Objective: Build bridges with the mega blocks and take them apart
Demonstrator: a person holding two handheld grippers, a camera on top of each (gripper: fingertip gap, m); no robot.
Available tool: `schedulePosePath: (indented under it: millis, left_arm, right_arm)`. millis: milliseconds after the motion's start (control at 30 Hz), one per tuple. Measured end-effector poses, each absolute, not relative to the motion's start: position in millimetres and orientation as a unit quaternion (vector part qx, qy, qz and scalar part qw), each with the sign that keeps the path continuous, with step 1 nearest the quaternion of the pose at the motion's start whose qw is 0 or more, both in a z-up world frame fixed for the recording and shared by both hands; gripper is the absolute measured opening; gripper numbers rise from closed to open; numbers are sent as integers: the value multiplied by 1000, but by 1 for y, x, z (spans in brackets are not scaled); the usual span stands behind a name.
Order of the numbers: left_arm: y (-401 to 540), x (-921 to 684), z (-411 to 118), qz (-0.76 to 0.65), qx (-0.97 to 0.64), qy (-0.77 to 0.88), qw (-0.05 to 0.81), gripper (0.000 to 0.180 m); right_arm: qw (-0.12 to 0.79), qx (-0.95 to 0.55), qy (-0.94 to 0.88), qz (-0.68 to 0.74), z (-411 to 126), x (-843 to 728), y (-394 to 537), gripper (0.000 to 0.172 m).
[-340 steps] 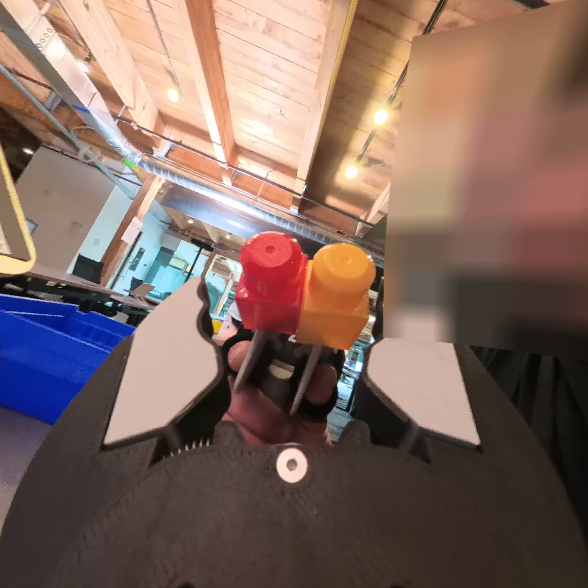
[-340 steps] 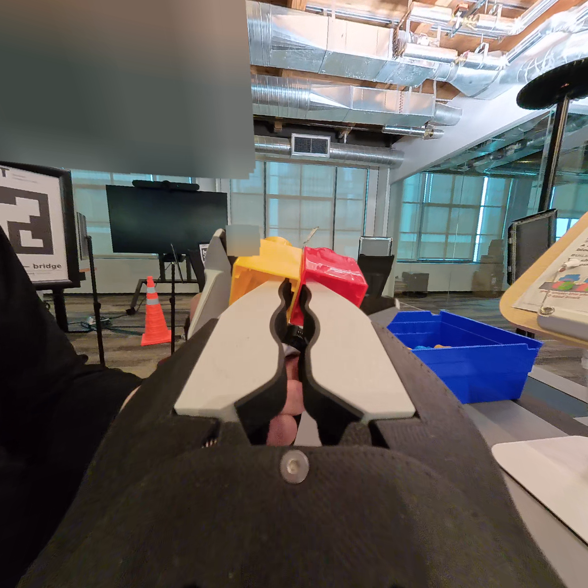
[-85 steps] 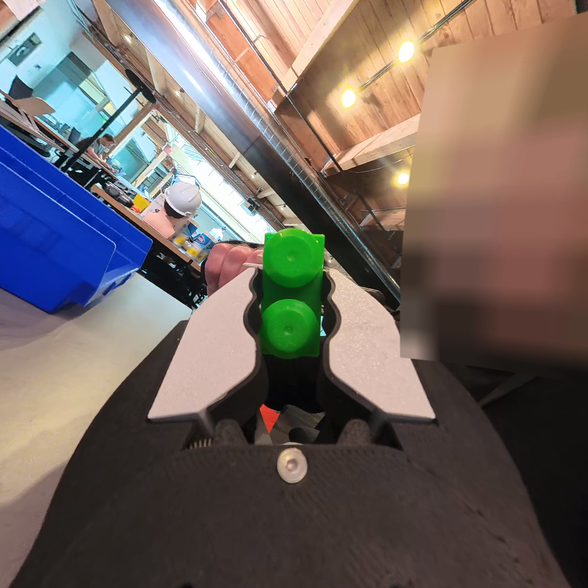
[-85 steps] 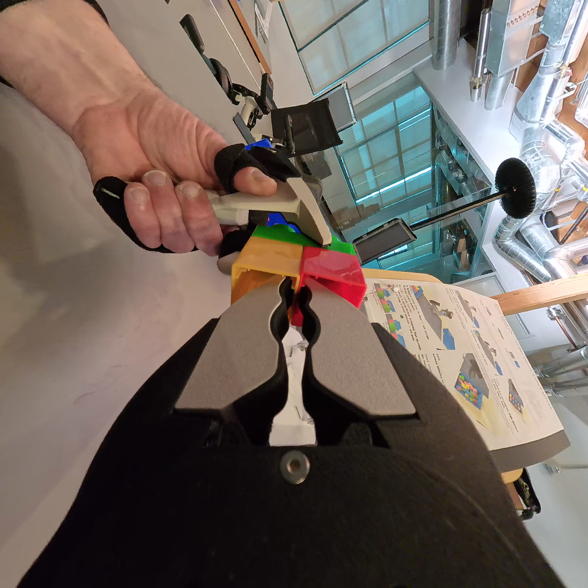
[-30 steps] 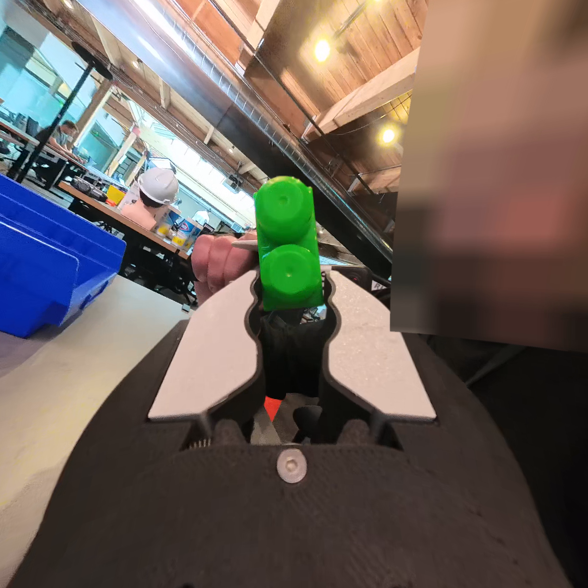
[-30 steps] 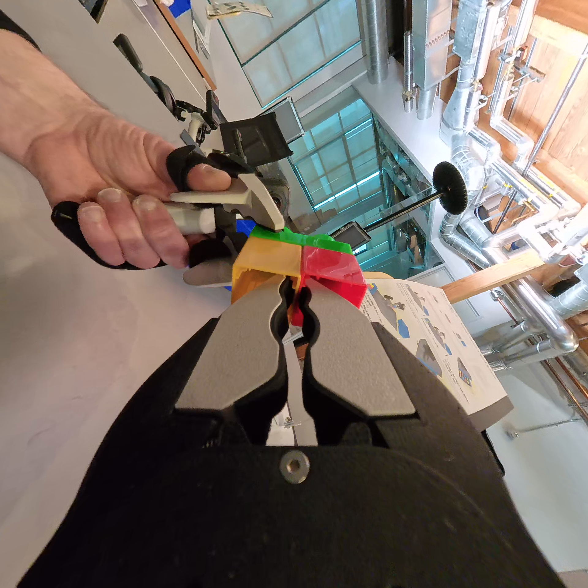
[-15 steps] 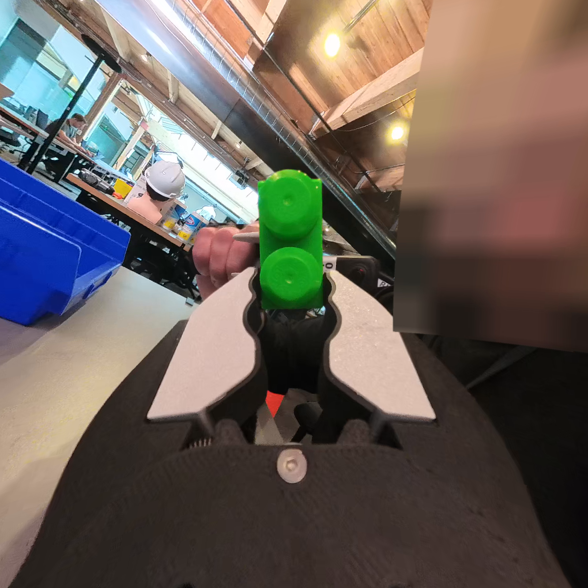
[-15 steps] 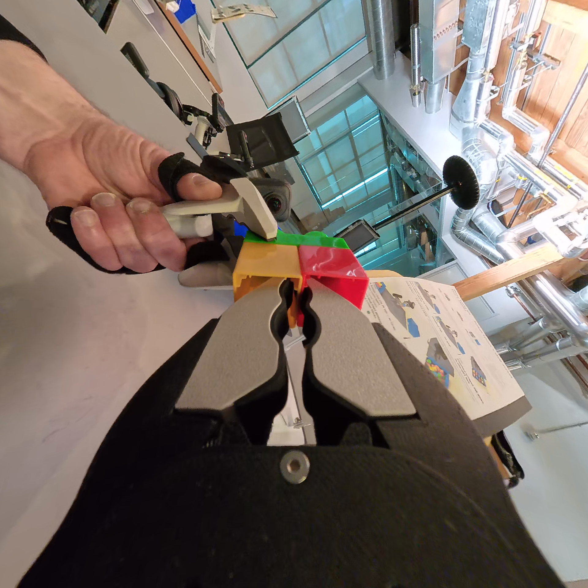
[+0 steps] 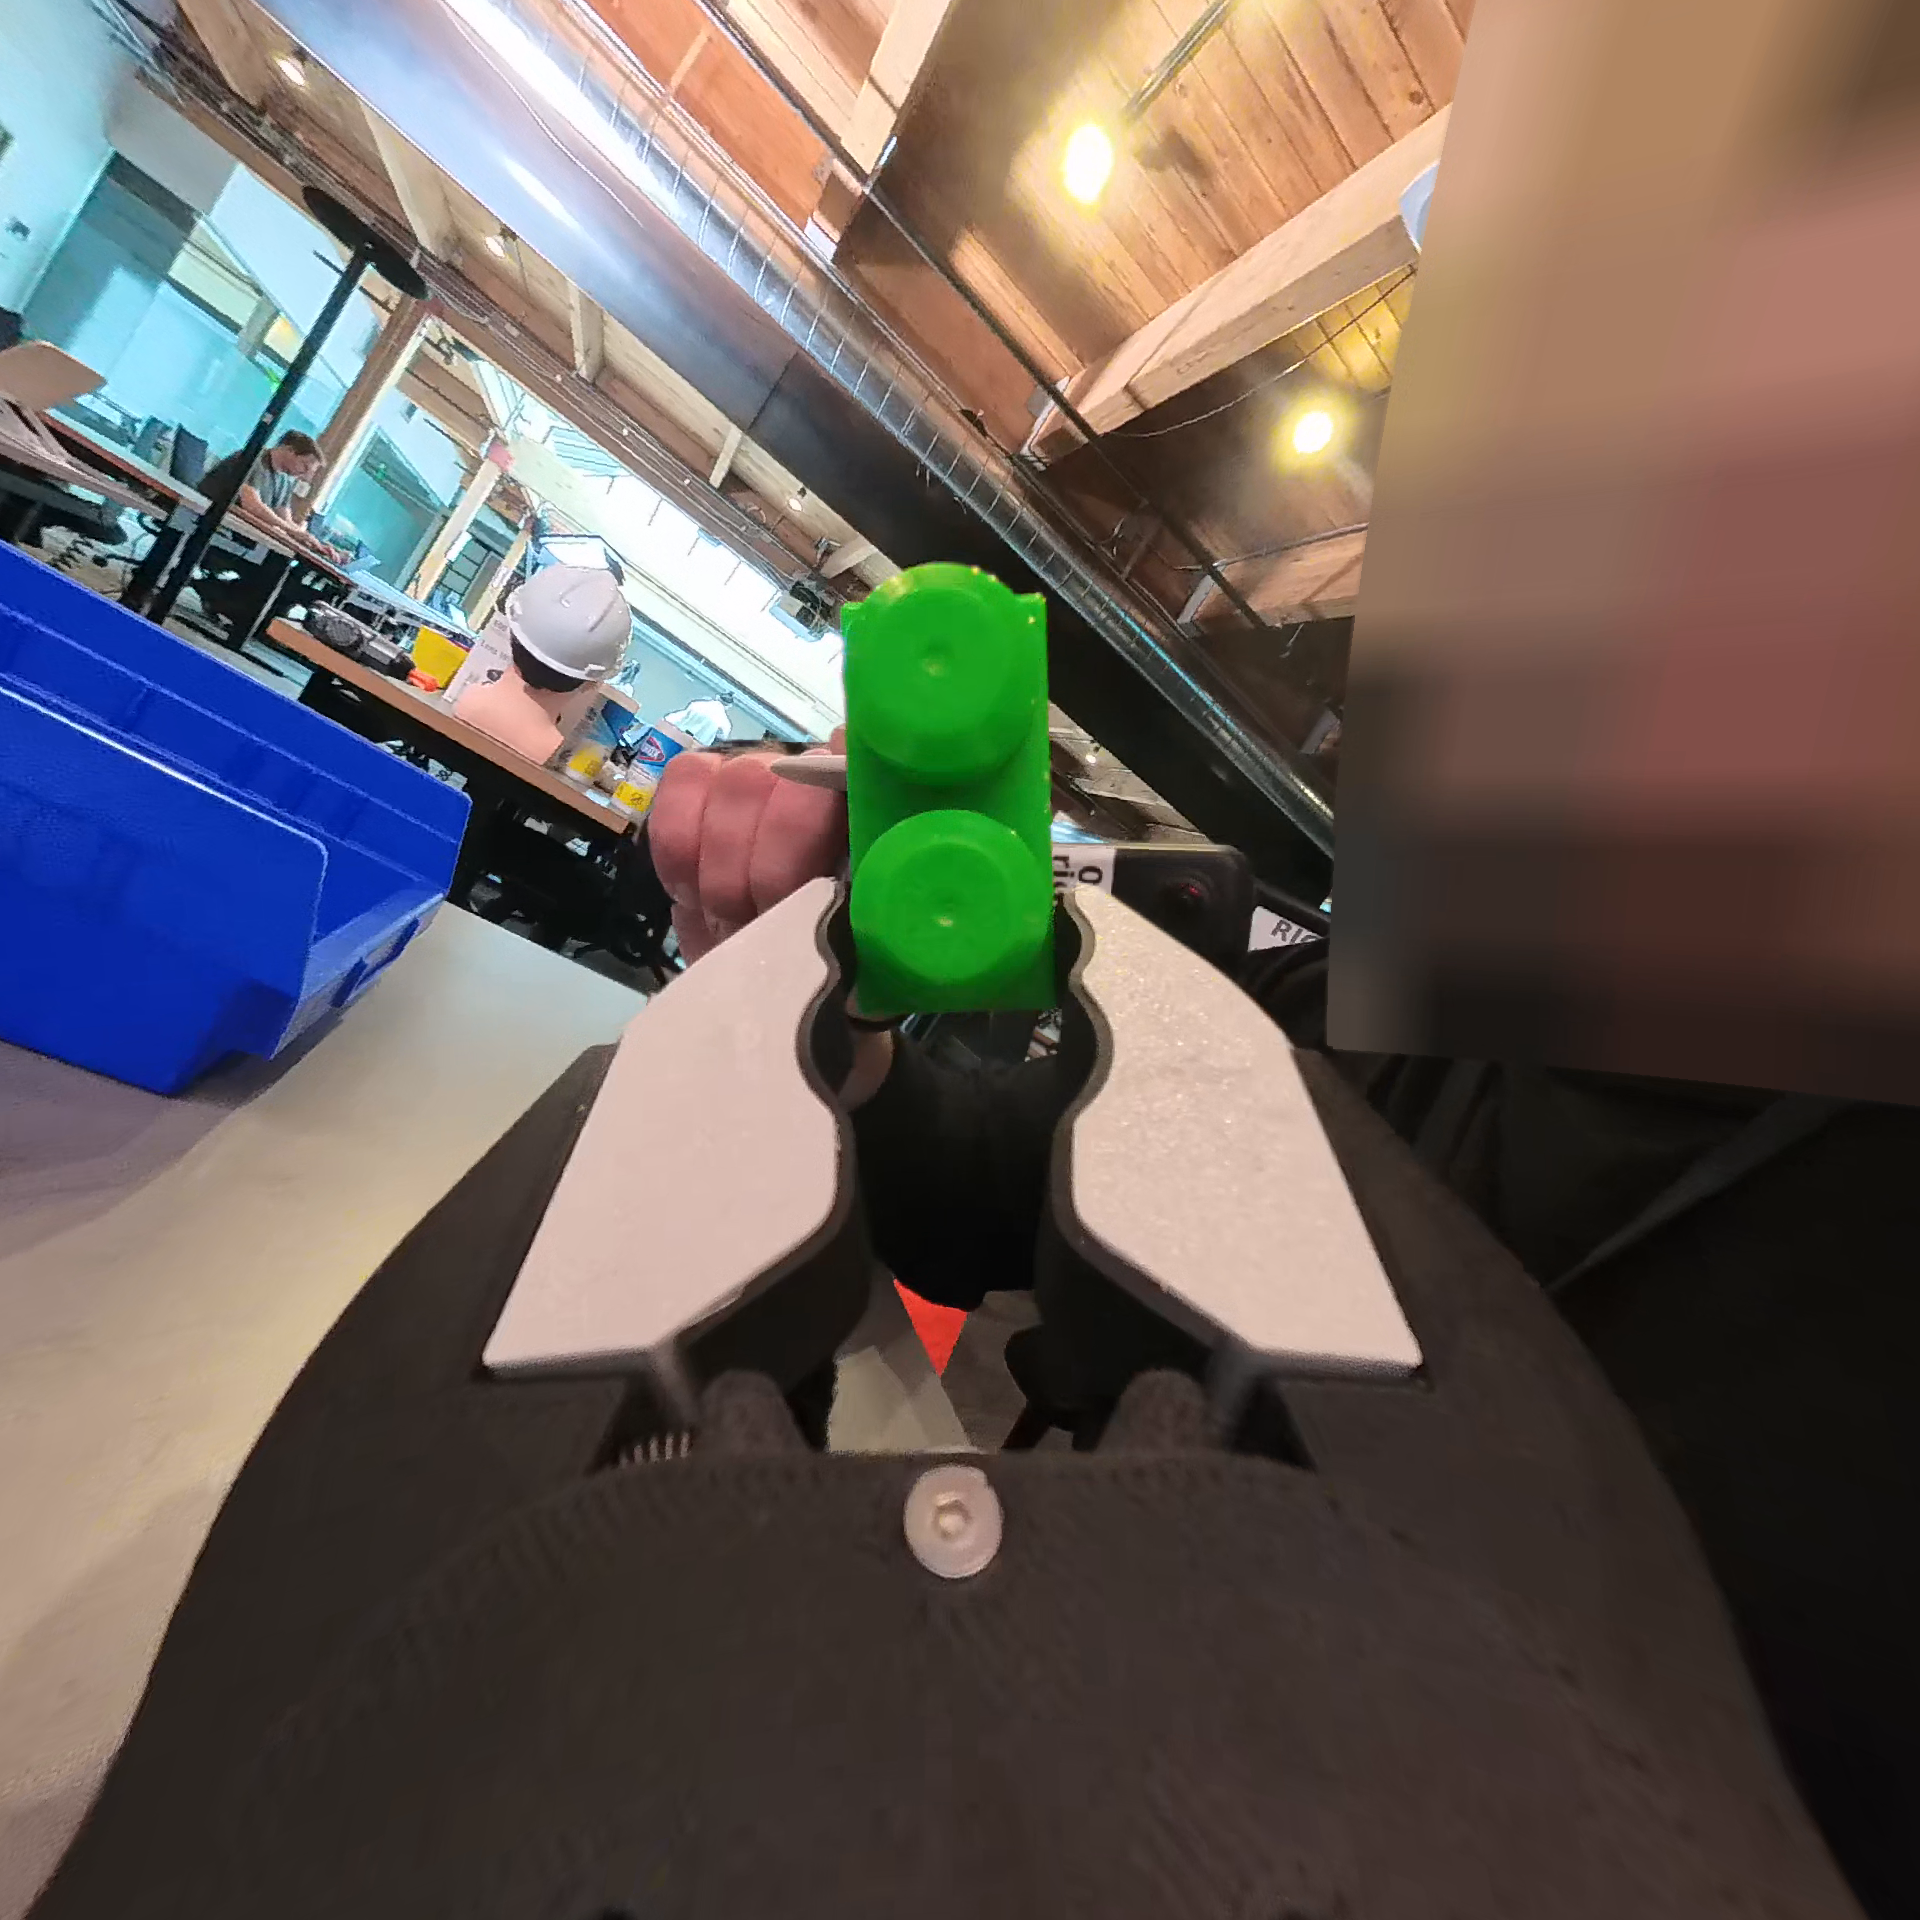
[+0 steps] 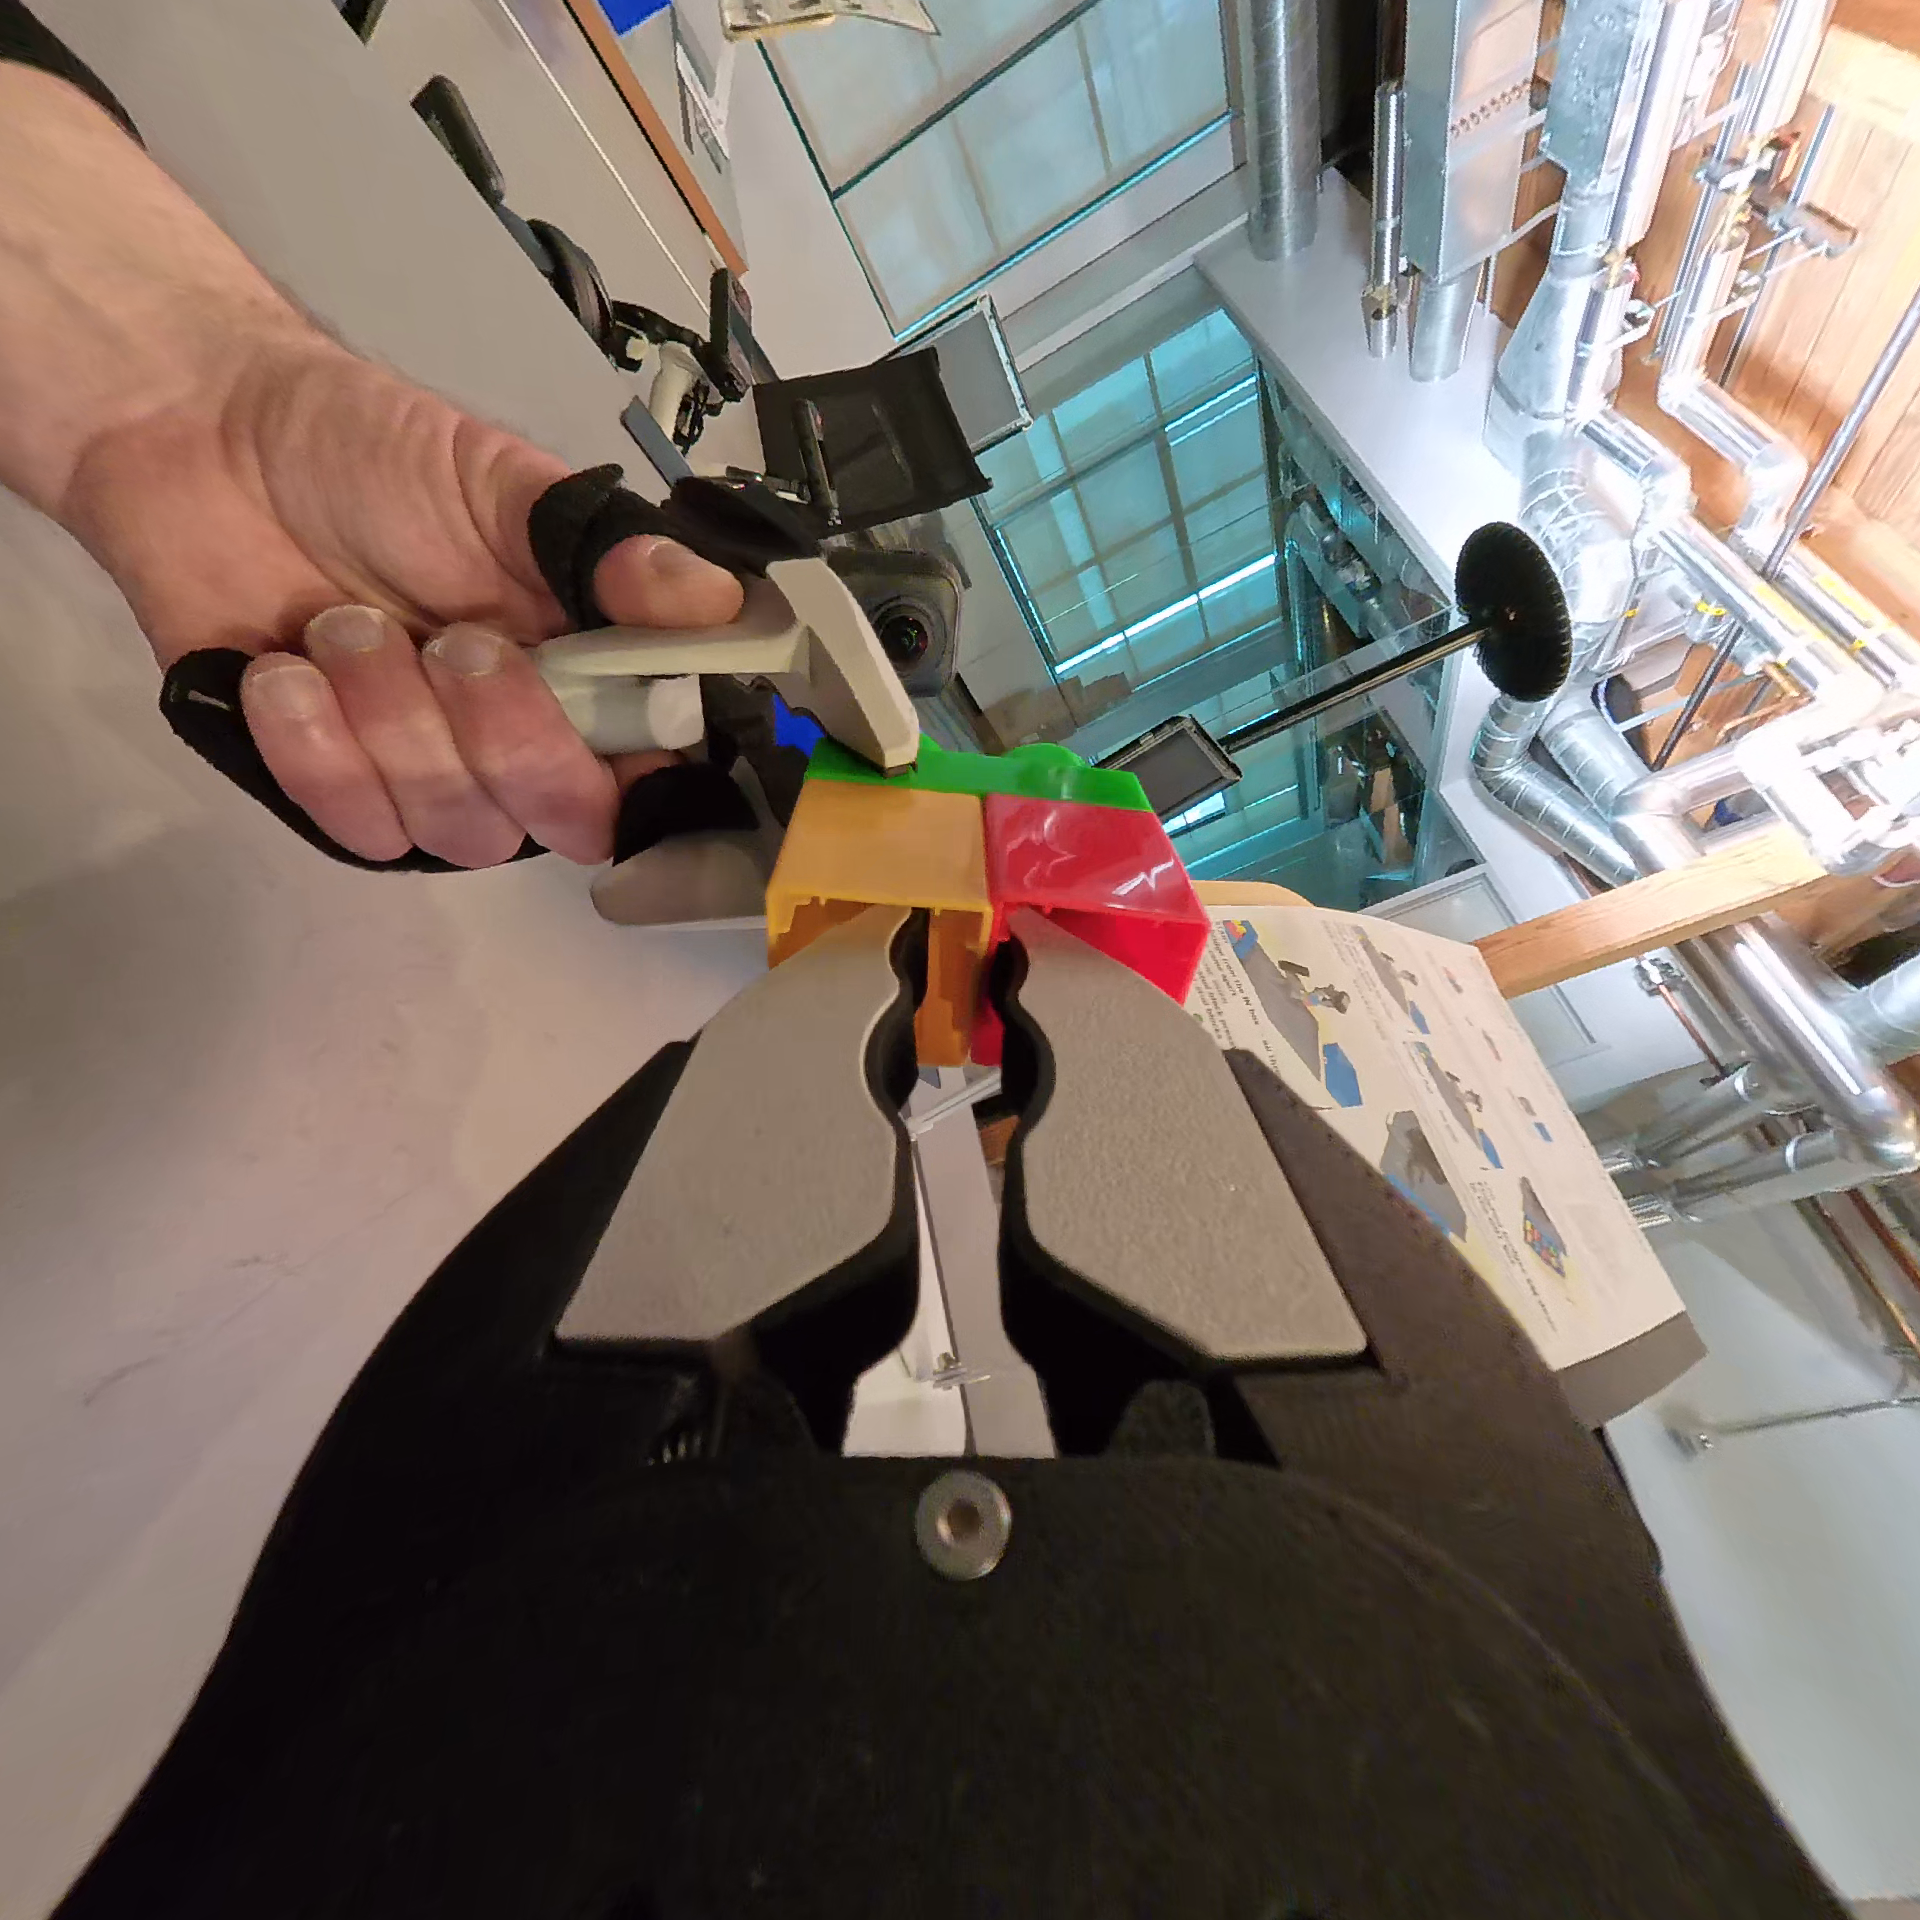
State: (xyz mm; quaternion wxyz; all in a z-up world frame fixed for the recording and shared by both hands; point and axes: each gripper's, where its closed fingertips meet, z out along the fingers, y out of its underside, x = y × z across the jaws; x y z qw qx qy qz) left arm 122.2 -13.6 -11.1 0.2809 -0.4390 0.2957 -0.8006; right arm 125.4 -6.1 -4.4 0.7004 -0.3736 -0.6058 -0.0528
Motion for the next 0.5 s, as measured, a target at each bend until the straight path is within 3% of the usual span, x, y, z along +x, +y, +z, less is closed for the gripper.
schedulePosePath:
  millis: [267,333,500]
  left_arm:
    - [-13,122,-10,-813,-427,283,275,36]
    - [-12,124,-9,-817,-426,274,274,36]
    - [-9,125,-3,-841,-404,239,268,36]
  right_arm:
    - [700,-348,-618,-82,-7,127,-9,13]
    - [704,-342,-615,-93,-5,130,-7,5]
    - [714,-367,-594,-56,1,132,-6,4]
